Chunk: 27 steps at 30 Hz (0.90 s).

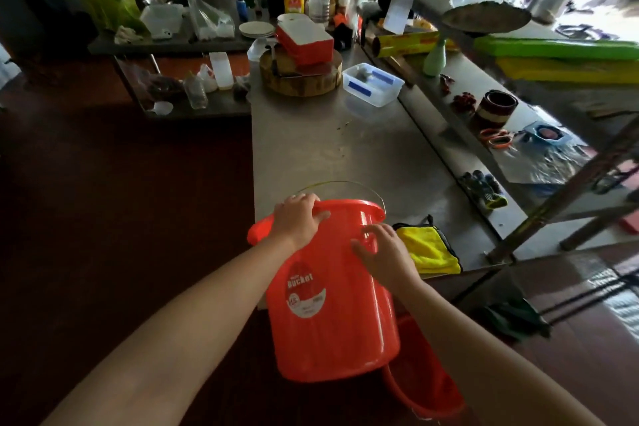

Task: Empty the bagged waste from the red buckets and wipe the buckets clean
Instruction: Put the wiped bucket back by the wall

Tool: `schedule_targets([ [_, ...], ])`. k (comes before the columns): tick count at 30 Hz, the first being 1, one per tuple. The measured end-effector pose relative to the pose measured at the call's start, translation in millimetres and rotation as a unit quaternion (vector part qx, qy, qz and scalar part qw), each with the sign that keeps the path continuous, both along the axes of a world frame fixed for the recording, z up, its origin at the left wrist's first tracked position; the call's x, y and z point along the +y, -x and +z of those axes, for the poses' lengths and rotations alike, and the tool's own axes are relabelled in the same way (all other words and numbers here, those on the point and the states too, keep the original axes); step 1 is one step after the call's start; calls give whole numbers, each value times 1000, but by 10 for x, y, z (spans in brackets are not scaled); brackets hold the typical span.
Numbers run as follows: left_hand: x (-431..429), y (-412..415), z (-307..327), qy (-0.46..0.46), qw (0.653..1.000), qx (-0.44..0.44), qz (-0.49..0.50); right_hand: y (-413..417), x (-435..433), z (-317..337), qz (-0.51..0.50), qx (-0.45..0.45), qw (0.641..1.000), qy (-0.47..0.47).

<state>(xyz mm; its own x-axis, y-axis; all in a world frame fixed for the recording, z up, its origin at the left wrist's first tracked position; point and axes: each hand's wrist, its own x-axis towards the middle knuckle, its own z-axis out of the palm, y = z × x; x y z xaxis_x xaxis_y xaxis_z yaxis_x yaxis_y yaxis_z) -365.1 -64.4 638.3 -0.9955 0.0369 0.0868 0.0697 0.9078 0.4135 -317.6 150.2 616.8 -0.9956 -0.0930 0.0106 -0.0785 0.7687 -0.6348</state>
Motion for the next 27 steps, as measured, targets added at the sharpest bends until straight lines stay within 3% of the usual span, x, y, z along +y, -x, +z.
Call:
schedule_targets([
  [3,61,-147,30,-9,999,20,-48,230,183,104,-142,-20,987,72],
  [7,97,-500,100,-21,988,83,-131,287,397,208,-220,-168,947,165],
  [13,103,-1147,180,4,976,120,-184,27,669,219,-265,-116,924,249],
  [17,253,-1649,108,25,977,119,-176,-194,830,239,-237,-134,916,295],
  [20,411,-2035,-51,45,977,109,-175,-377,957,280,-199,-113,935,272],
  [24,783,-2425,-351,115,972,85,-188,-610,1030,388,-96,-100,957,255],
  [27,1044,-2596,-564,143,965,80,-204,-837,1029,430,12,-153,966,208],
])
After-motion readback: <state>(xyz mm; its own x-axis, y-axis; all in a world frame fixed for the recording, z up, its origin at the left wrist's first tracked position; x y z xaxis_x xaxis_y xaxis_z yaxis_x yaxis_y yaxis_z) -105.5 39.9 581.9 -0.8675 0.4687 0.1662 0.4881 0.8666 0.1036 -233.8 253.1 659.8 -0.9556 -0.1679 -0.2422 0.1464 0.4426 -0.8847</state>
